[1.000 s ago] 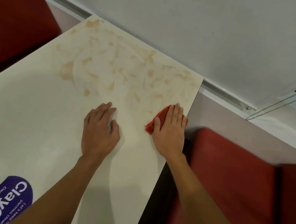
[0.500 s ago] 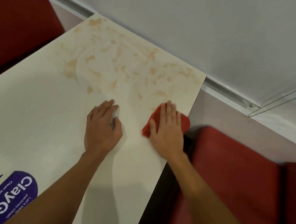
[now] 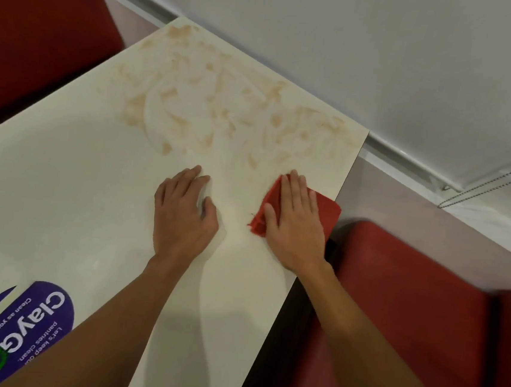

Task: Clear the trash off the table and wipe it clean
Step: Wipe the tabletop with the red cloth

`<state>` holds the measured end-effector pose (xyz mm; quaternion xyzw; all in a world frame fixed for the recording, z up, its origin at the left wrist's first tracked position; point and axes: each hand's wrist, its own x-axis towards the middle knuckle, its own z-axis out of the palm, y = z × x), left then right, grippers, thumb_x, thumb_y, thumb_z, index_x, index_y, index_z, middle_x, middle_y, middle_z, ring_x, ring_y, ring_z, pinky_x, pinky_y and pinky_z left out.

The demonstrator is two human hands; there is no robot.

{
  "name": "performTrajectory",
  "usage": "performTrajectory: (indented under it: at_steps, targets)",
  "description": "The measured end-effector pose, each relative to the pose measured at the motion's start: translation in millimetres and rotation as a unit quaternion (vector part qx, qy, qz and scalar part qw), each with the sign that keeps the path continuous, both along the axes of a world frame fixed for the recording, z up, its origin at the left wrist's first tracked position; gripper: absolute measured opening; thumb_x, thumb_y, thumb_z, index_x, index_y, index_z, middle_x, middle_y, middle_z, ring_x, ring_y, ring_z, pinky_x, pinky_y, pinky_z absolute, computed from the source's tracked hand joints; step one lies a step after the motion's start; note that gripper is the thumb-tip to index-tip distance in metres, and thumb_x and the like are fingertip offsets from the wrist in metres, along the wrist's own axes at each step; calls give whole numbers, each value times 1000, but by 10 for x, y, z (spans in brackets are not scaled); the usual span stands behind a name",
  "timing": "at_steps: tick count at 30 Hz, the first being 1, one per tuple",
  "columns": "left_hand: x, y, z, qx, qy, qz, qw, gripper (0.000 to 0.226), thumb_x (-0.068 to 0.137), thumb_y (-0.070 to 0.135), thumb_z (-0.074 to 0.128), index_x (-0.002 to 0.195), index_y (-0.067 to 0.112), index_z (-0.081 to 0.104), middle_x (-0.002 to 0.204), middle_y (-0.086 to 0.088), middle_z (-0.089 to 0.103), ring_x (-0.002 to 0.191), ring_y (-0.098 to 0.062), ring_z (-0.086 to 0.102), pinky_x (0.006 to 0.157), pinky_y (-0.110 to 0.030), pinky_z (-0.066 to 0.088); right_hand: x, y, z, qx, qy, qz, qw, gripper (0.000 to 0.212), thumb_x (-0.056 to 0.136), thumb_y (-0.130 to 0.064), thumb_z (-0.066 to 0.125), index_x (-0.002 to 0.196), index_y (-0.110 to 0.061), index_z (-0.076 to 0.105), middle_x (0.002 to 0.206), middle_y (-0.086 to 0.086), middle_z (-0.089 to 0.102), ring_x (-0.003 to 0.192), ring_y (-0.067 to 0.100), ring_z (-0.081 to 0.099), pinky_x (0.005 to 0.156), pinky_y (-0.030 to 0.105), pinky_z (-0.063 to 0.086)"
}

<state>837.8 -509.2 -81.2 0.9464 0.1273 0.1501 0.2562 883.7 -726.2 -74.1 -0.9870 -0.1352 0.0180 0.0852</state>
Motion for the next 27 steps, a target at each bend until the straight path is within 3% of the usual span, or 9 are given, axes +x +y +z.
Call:
performTrajectory:
  at_steps: [5,7,10,12,15,17,23,24,27]
  targets:
    - [0,3,-5,-14,1,4,1000,46,93,23,56,138,18,63,156,4,51,148,-16,39,127,-43,20,621,-54,15,0,25,-164,986,77,106,-54,11,166,-7,0,175,11,-6,161,25,-9,131,49,1]
    - [6,2,-3,-13,-1,3,1000,46,92,24,56,138,18,63,156,5,51,148,-15,40,127,-42,20,704,136,36,-9,20,-137,990,77,106,-55,10,166,-8,0,175,11,-8,161,26,-11,131,49,1]
    - [1,-7,-1,-10,-1,7,1000,46,93,23,57,138,18,63,156,5,51,148,-16,40,127,-43,21,312,88,38,1,9,5,1000,75,109,-58,12,167,-13,-1,175,5,-10,161,19,-14,132,44,-3]
    - [-1,-10,3,-10,-5,7,1000,46,93,23,56,138,17,64,155,5,52,147,-16,41,126,-43,22,144,-151,25,4,7,25,1000,76,108,-62,15,168,-16,1,175,1,-7,161,16,-13,131,41,-3]
    - [7,-7,6,-12,-11,9,1000,47,91,25,54,136,17,65,154,5,53,147,-16,42,126,-42,22,482,-152,32,2,17,-116,993,80,106,-63,13,167,-13,1,176,4,-5,161,21,-10,131,47,0]
    - [7,-3,5,-16,-7,8,1000,48,90,25,54,136,17,64,154,5,53,147,-15,41,126,-42,21,719,98,46,-10,25,-158,987,81,105,-60,11,166,-9,-2,175,9,-7,161,25,-11,131,49,-2]
    - [6,2,-7,-2,-1,5,1000,51,91,30,49,139,18,63,156,6,52,148,-15,40,126,-42,22,182,62,57,20,14,94,995,73,110,-58,21,168,-20,1,175,-2,-8,160,14,-15,131,40,-5]
    - [1,0,-9,-1,-3,7,1000,51,91,30,49,138,18,63,155,6,52,147,-15,40,126,-43,23,143,-58,36,12,9,82,996,72,109,-59,21,168,-21,2,176,-3,-7,160,14,-14,131,41,-3]
    - [10,-3,-3,-9,-8,8,1000,50,91,29,50,137,18,64,154,5,53,147,-16,41,126,-43,23,403,-127,20,-15,10,-75,997,74,108,-59,11,168,-18,1,176,0,-7,161,19,-12,131,48,1]
